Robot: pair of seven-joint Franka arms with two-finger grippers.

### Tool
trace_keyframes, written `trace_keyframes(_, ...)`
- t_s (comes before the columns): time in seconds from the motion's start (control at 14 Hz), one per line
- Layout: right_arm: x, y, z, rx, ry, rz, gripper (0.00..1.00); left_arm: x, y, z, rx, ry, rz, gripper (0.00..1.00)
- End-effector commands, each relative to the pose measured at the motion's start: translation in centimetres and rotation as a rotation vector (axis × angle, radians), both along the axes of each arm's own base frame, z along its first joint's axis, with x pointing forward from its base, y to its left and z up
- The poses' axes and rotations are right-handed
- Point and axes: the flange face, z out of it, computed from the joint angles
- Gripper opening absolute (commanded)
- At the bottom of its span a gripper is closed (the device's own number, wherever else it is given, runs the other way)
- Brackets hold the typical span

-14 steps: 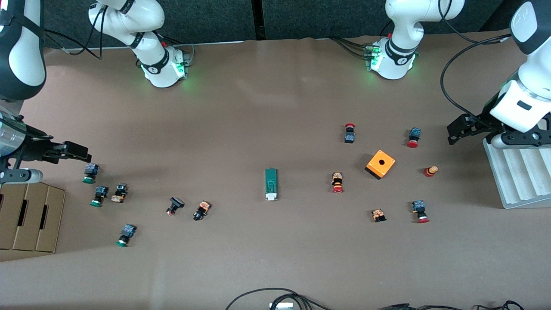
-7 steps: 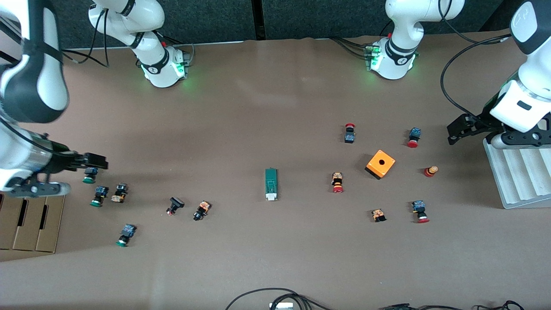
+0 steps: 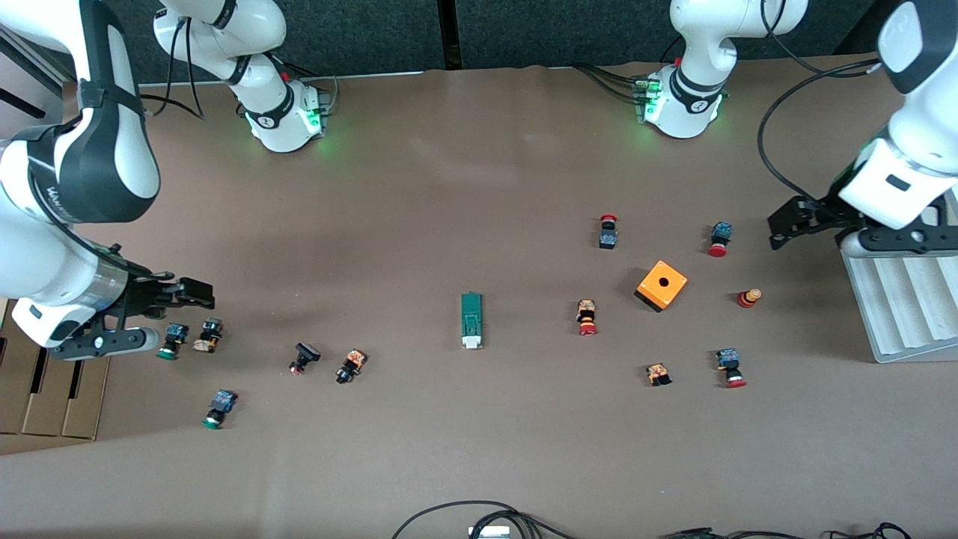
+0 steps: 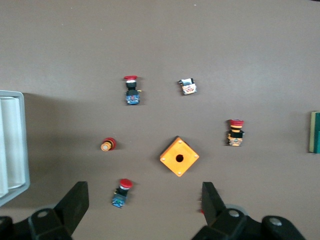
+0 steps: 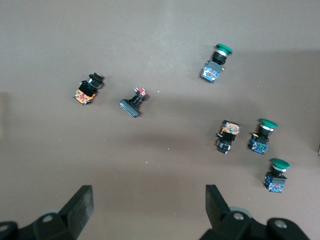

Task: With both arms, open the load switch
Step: 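Raise the left gripper from rest toward the green switch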

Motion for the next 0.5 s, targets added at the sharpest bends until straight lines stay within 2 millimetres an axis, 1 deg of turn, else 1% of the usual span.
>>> trace_keyframes(0.0, 0.4, 0.2, 0.3, 0.037, -0.012, -0.009, 1.0, -0.6, -5.9, 0.1, -0.031, 0.015, 0.069, 1.0)
trace_keyframes(0.29, 0.3, 0.3, 0.3, 0.067, -0.005, -0.022, 1.0, 0.0, -13.8, -3.3, -0.095, 0.0, 0.065, 0.99)
trace_keyframes(0.36, 0.2, 0.4, 0.0, 0.068, 0.003, -0.02, 1.0, 0.0, -15.9, -4.0, -0.111, -0.011, 0.095, 0.99)
trace_keyframes(0.43, 0.2, 0.5, -0.2, 0.068, 0.01, -0.013, 1.0, -0.3, -18.4, -4.8, -0.126, -0.022, 0.139, 0.99)
